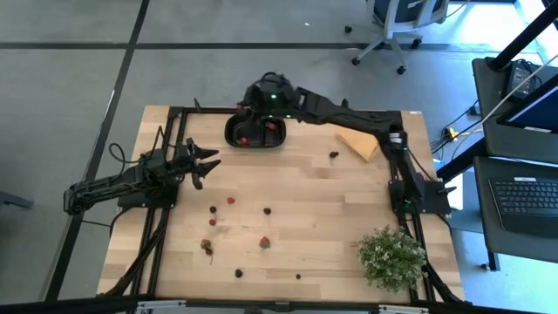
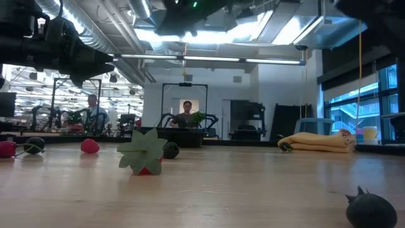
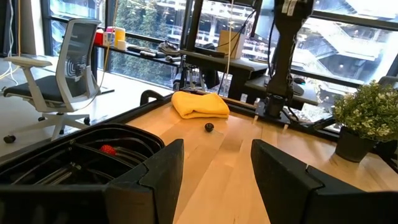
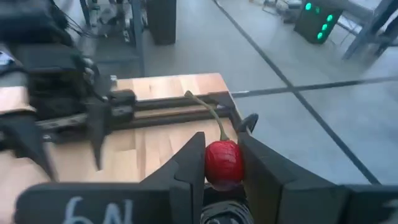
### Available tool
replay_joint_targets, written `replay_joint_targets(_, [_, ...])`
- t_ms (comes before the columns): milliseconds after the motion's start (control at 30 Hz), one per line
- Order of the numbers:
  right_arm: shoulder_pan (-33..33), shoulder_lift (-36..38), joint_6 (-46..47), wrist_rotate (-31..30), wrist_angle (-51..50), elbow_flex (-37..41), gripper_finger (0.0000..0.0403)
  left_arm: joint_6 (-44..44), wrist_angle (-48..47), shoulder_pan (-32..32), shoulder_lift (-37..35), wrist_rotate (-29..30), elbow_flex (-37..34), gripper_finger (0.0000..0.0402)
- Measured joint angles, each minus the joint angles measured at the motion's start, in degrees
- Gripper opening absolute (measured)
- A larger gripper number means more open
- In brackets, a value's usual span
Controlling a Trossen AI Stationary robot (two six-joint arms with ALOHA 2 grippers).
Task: Pick and placing Produce into tupperware
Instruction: Put the right red cherry into the black bin
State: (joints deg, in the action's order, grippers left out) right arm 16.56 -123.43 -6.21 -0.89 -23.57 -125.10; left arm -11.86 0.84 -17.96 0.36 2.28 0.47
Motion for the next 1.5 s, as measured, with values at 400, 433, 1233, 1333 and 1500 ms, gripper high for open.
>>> replay_joint_targets(400, [3.1, -15.1, 7.1, 0.8, -7.3, -5.0, 0.009, -0.2, 0.0, 0.0, 0.0, -0.2, 0.0, 0.0182])
replay_joint_targets(433, [3.2, -15.7, 7.6, 0.9, -8.5, -5.0, 0.009, -0.1, 0.0, 0.0, 0.0, -0.2, 0.0, 0.0182])
replay_joint_targets(1233, [5.0, -20.7, 8.9, 0.9, -15.4, -4.3, 0.009, 0.0, 0.0, 0.0, 0.0, -0.2, 0.0, 0.0182])
replay_joint_targets(1333, [4.9, -21.1, 8.9, 0.9, -14.2, -4.3, 0.009, 0.0, 0.0, 0.0, 0.0, -0.2, 0.0, 0.0182])
replay_joint_targets(1500, [4.9, -21.2, 8.8, 0.9, -14.5, -4.3, 0.009, 0.0, 0.0, 0.0, 0.0, -0.2, 0.0, 0.0182])
